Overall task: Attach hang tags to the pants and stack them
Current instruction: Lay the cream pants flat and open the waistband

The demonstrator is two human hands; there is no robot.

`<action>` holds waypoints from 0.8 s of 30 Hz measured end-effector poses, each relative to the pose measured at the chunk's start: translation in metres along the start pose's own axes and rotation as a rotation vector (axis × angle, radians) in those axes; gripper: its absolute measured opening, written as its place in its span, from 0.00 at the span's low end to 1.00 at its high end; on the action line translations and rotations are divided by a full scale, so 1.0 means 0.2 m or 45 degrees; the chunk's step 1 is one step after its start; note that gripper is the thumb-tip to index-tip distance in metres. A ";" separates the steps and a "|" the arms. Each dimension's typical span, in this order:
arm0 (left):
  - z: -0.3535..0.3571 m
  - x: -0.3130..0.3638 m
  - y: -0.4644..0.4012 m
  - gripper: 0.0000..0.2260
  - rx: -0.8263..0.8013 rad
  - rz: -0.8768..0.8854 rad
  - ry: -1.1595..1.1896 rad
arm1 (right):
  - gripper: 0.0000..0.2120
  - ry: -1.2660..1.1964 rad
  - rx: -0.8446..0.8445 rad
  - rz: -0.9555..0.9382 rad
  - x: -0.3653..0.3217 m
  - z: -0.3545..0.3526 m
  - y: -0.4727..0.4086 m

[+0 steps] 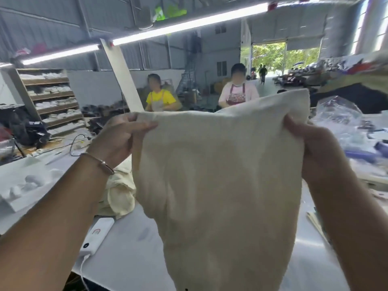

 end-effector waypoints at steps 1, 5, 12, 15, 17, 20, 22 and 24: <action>-0.03 -0.05 0.01 0.10 0.057 -0.078 -0.069 | 0.14 0.018 0.012 0.016 0.02 -0.02 0.00; -0.07 0.06 0.02 0.20 0.327 0.164 -0.820 | 0.13 0.045 0.115 -0.009 0.02 -0.05 -0.01; 0.76 0.27 0.07 0.27 -0.975 0.330 -1.336 | 0.10 0.150 0.059 -0.184 -0.19 0.08 -0.04; 0.96 0.28 0.01 0.11 -0.865 0.401 -1.229 | 0.10 0.340 0.274 -0.254 -0.32 0.01 0.01; 1.11 0.29 -0.01 0.16 -0.792 0.364 -1.044 | 0.11 0.695 0.513 -0.324 -0.42 -0.05 0.05; 1.27 0.34 -0.02 0.17 -0.591 0.335 -0.721 | 0.21 1.475 1.181 -0.413 -0.64 -0.14 0.12; 1.26 0.36 -0.08 0.15 -0.408 0.258 -0.336 | 0.25 1.789 1.366 -0.576 -0.70 -0.09 0.21; 1.18 0.31 -0.15 0.15 -0.405 0.073 0.096 | 0.27 1.989 1.329 -0.746 -0.66 -0.04 0.26</action>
Point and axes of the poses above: each hand's wrist, its own y-axis away from the middle knuckle, its own z-axis out of the palm, x = y × z, the point moved 7 cm from there along -y, towards the middle knuckle, and after that the axes turned 5 degrees about z, right-handed, at the moved point
